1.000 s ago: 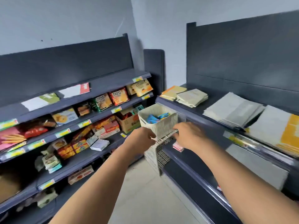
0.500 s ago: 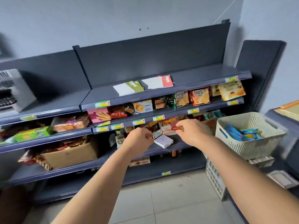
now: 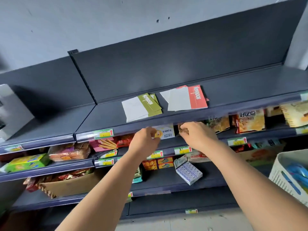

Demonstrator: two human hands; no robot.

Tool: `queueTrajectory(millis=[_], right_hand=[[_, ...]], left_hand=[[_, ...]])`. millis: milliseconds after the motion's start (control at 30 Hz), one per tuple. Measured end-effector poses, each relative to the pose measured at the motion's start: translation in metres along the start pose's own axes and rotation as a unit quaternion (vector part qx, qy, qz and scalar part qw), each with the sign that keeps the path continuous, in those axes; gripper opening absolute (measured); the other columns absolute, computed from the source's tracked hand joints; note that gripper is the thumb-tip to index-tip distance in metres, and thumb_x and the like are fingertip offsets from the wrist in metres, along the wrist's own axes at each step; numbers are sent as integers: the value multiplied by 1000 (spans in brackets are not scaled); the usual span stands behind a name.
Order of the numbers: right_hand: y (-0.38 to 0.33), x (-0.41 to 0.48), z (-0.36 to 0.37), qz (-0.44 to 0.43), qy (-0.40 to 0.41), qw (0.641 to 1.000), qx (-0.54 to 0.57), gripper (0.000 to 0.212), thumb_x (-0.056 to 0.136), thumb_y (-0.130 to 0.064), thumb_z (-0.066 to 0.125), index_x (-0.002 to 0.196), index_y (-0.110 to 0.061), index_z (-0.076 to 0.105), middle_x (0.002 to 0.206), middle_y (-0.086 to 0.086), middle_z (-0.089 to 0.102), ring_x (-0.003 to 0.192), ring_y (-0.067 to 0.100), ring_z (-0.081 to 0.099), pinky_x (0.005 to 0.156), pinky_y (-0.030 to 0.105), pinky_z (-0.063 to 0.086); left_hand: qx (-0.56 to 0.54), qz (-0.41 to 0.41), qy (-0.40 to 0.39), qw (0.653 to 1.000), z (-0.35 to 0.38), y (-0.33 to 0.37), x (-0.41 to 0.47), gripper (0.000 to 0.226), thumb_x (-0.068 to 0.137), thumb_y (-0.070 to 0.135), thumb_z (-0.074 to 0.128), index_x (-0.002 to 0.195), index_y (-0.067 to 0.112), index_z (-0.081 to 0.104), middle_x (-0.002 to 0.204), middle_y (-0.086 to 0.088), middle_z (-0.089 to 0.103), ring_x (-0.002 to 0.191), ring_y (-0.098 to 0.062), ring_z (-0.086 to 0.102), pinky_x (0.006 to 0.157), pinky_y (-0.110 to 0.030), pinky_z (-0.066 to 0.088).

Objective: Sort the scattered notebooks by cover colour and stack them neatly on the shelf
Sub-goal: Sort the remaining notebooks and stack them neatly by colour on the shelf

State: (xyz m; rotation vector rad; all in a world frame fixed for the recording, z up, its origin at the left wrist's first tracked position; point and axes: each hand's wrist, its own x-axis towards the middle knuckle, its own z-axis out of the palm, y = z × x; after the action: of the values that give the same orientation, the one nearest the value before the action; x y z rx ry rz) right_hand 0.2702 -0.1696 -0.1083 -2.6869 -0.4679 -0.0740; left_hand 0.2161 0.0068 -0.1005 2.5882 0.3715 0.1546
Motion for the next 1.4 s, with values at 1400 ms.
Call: queueTrajectory(millis=[1400], right_hand=[[-40,212,52,-13,73,995,72,30,95,-21,55,125,-21,64,127,-2,61,115,17,55,97,27,41]], left_hand=[[-466,-108,83,874,-34,-95,252,29,91,2,56,119,9,55,108,-6,66,92,-25,64,69,-32,52]])
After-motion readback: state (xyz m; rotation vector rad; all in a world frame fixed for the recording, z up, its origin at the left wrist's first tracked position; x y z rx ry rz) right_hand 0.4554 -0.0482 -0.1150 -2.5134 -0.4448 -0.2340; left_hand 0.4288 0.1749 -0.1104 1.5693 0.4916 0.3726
